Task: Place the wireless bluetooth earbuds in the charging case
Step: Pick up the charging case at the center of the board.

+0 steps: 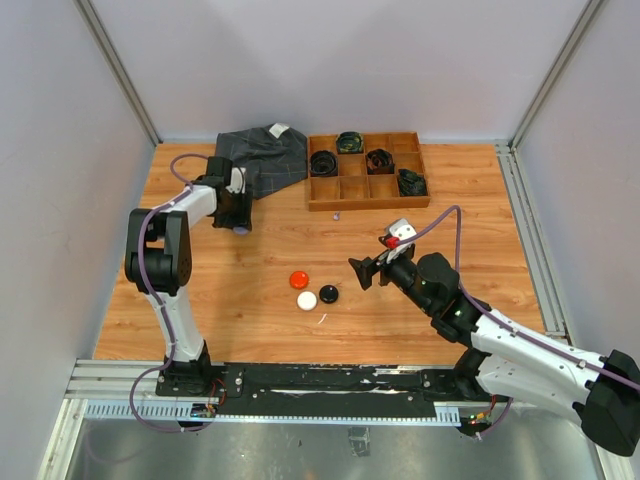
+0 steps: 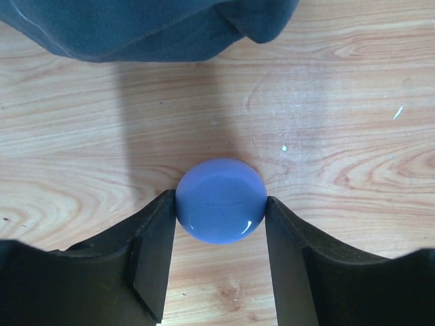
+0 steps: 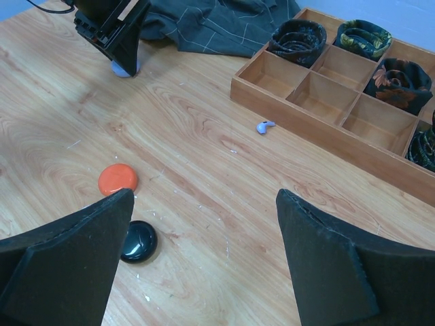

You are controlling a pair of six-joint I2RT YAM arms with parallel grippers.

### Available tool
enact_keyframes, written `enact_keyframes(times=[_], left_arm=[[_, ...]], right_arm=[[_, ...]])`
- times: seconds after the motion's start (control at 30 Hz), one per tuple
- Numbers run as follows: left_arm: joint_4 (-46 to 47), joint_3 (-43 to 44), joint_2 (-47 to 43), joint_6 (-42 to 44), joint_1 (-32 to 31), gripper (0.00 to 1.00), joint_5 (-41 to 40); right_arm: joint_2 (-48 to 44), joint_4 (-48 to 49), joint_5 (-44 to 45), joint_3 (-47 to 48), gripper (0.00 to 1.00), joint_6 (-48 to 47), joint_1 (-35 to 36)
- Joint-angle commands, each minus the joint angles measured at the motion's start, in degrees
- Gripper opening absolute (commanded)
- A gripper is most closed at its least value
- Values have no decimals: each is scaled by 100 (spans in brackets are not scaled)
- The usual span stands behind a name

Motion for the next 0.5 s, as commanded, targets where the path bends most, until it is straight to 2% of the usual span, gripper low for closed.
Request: enact_keyframes(times=[0.0, 0.13, 0.3, 0.47], left_arm=[[-95, -327, -80, -197, -180, 52, 35], [367, -712, -361, -405, -331, 43, -250], [1408, -1667, -1040, -720, -672, 38, -264], [2368, -2443, -1703, -954, -1216, 39, -572]], right_arm=[[-89, 1, 60, 56, 87, -61, 80], [-42, -99, 7, 137, 87, -29, 80], [85, -350, -8, 308, 87, -8, 83], [324, -671, -18, 552, 87, 7, 50]])
